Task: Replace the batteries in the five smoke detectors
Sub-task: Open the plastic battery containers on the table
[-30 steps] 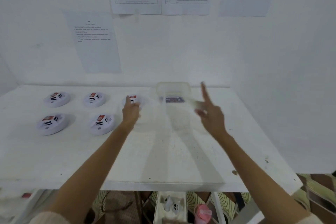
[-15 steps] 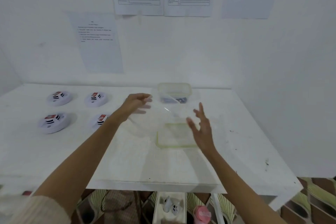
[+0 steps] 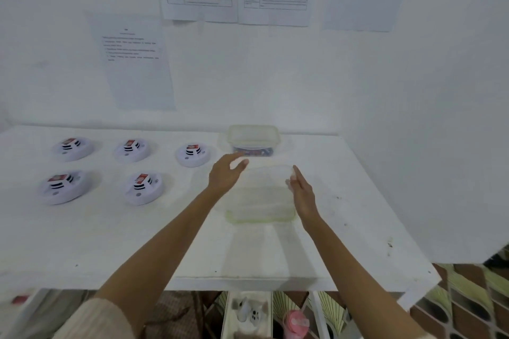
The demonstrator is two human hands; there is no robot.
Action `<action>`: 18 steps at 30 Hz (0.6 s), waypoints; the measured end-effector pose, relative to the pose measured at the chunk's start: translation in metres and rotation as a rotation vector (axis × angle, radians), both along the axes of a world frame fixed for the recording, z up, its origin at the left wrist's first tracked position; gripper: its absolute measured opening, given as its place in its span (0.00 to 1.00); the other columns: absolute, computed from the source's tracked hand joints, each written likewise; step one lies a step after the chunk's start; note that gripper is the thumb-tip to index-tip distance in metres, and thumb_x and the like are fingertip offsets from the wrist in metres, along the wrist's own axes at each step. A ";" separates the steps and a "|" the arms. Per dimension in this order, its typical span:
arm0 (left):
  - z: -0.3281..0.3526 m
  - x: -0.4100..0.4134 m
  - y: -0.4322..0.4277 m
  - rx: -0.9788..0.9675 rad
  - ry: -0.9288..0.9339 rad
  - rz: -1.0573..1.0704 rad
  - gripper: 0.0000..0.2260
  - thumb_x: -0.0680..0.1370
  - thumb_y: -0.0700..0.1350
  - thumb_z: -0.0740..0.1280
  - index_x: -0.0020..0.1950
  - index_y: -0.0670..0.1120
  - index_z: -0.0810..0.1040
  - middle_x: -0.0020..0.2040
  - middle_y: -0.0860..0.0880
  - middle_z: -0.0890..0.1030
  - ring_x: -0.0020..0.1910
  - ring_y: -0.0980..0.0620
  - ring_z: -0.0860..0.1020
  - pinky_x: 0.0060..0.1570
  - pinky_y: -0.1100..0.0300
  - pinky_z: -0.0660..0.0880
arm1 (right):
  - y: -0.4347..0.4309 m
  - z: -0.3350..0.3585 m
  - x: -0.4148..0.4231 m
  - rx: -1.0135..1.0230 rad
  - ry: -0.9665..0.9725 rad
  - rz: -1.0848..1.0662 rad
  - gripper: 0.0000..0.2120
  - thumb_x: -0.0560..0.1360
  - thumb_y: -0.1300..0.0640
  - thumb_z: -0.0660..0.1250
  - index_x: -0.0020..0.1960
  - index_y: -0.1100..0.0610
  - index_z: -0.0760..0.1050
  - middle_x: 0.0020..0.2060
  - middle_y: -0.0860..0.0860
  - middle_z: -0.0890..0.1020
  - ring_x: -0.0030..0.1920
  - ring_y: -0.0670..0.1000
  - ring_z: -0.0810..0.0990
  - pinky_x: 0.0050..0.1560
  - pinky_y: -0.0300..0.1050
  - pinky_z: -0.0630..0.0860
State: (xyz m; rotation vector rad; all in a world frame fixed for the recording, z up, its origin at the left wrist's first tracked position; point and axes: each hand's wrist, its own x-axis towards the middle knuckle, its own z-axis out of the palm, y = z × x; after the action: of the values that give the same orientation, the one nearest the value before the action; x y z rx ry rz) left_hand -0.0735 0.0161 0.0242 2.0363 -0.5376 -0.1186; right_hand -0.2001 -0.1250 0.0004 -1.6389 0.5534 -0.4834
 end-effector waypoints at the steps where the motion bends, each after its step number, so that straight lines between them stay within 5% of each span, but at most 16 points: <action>1: -0.008 -0.006 0.001 -0.004 0.024 0.098 0.18 0.80 0.52 0.60 0.70 0.50 0.69 0.70 0.48 0.69 0.70 0.49 0.65 0.67 0.55 0.60 | 0.000 -0.003 0.000 -0.091 0.052 -0.006 0.20 0.82 0.51 0.51 0.74 0.49 0.58 0.71 0.50 0.65 0.72 0.51 0.63 0.73 0.51 0.55; 3: -0.024 -0.018 0.003 0.061 0.095 0.131 0.21 0.81 0.53 0.56 0.74 0.53 0.61 0.74 0.46 0.61 0.73 0.48 0.59 0.69 0.53 0.57 | 0.000 -0.012 -0.001 -0.209 0.136 0.007 0.20 0.82 0.51 0.49 0.74 0.48 0.55 0.74 0.49 0.60 0.75 0.50 0.54 0.74 0.54 0.47; 6: -0.035 -0.034 0.006 0.067 0.160 0.098 0.22 0.81 0.54 0.53 0.75 0.55 0.56 0.76 0.45 0.56 0.75 0.48 0.56 0.70 0.53 0.55 | 0.001 -0.018 -0.004 -0.144 0.082 0.066 0.21 0.82 0.54 0.49 0.74 0.45 0.55 0.74 0.46 0.57 0.75 0.49 0.50 0.75 0.52 0.48; 13: -0.024 -0.023 0.013 -0.182 0.178 0.102 0.19 0.80 0.50 0.61 0.71 0.53 0.68 0.72 0.45 0.65 0.72 0.48 0.62 0.68 0.57 0.58 | 0.010 -0.010 -0.001 -0.192 0.127 0.113 0.23 0.82 0.58 0.50 0.75 0.48 0.52 0.74 0.49 0.59 0.74 0.51 0.57 0.74 0.48 0.54; 18: -0.028 -0.010 0.019 0.047 0.111 0.048 0.19 0.80 0.50 0.59 0.72 0.54 0.66 0.73 0.45 0.63 0.73 0.48 0.61 0.70 0.54 0.56 | 0.016 -0.013 0.005 -0.241 0.159 0.131 0.24 0.81 0.59 0.50 0.75 0.47 0.50 0.75 0.51 0.57 0.75 0.51 0.53 0.74 0.50 0.52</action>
State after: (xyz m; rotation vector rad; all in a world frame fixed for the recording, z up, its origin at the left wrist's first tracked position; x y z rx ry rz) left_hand -0.0835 0.0351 -0.0041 2.0736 -0.4202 -0.2156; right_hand -0.1948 -0.1090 -0.0122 -1.9430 0.5159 -0.3345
